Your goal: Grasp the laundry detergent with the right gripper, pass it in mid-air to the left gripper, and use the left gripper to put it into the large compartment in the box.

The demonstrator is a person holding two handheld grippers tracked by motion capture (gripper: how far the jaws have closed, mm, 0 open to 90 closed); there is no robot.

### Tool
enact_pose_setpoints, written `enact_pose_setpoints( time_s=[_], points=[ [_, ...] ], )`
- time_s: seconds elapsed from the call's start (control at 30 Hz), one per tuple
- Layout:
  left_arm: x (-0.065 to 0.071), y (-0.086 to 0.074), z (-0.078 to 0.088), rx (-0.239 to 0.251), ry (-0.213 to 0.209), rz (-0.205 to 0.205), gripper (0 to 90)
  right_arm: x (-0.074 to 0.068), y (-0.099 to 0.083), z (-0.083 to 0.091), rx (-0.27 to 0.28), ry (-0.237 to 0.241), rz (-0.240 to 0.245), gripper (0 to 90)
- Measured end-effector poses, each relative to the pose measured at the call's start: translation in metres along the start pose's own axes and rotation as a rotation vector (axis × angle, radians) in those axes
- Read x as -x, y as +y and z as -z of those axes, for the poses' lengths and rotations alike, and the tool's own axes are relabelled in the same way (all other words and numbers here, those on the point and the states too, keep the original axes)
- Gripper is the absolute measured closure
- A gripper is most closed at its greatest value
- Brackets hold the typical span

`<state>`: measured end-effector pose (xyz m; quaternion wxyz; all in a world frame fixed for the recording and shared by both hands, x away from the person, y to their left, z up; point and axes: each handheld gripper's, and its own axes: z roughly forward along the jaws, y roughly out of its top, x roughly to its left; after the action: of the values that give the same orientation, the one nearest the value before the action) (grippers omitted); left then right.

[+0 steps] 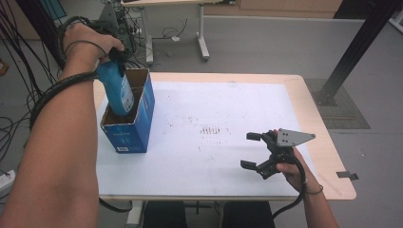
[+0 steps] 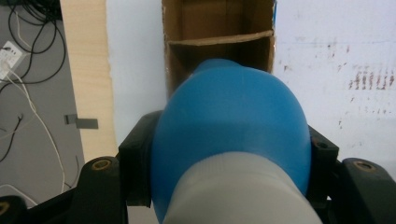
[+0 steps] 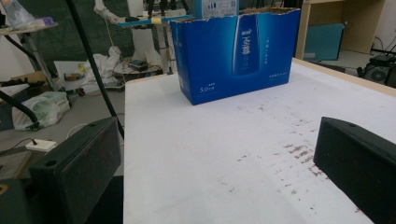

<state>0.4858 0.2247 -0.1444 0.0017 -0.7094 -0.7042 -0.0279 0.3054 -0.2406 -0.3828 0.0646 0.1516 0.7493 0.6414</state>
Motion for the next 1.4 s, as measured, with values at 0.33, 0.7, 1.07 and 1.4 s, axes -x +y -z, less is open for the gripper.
enact_pose_setpoints(
  time_s=[0.33, 0.7, 1.07, 1.4],
  points=[
    [0.003, 0.0, -0.023, -0.041, 0.002, 0.001, 37.4, 0.0, -0.002, 0.002, 0.005, -0.005, -0.001, 0.8],
    [0.004, -0.001, -0.044, -0.063, 0.002, -0.002, 37.4, 0.0, -0.002, 0.001, 0.006, -0.005, -0.003, 0.8],
    [0.002, -0.003, -0.066, -0.089, -0.008, 0.007, 37.4, -0.001, -0.003, 0.0, 0.008, -0.006, -0.006, 0.8],
    [0.003, -0.005, -0.085, -0.111, -0.013, 0.005, 37.4, -0.001, -0.004, 0.0, 0.013, -0.009, -0.01, 0.8]
  ],
)
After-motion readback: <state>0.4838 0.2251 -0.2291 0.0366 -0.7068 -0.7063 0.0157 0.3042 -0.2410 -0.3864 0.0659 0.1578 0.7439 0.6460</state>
